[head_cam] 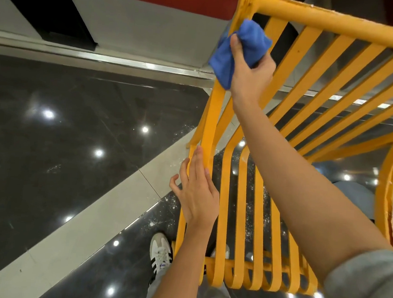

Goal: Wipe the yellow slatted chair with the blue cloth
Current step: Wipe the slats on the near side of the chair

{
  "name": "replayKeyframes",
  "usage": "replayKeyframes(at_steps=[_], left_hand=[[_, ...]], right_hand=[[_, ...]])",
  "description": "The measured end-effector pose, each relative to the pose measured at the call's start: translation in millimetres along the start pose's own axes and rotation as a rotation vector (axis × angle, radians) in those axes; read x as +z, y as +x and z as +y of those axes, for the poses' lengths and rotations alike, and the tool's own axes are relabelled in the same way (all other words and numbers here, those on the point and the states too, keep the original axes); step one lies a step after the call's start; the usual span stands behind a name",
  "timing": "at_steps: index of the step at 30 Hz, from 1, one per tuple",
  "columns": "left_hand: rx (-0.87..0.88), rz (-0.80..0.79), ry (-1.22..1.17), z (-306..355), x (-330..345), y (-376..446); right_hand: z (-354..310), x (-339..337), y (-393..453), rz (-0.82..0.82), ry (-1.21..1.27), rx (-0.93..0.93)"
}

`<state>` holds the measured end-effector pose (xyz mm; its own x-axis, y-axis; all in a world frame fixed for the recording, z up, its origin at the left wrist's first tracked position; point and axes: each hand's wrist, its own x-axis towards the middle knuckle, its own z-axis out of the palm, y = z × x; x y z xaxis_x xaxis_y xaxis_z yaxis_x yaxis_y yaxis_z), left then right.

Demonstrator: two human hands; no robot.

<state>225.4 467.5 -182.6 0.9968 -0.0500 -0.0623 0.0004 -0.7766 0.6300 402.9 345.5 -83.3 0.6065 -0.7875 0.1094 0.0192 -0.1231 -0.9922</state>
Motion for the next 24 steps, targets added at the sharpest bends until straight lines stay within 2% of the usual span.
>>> replayKeyframes(at_steps=[3,8,14,19,24], left_hand=[[0.0,-0.007,-0.015,-1,0,1],[0.01,0.012,-0.029,-2,-4,0],[0.008,0.025,-0.017,-1,-2,0],[0.01,0.015,-0.016,-2,-2,-1],[0.001,0.011,-0.011,0,-2,1]], right_hand=[[-1,1,-2,0.017,-0.006,0.001],[11,-12,-10,-0.076,-0.085,0.092],[-15,1,9,-0.009,-0.045,-0.016],[-5,-5,1,-0.057,-0.19,0.077],[-26,-9,7,-0.056,-0.255,-0.021]])
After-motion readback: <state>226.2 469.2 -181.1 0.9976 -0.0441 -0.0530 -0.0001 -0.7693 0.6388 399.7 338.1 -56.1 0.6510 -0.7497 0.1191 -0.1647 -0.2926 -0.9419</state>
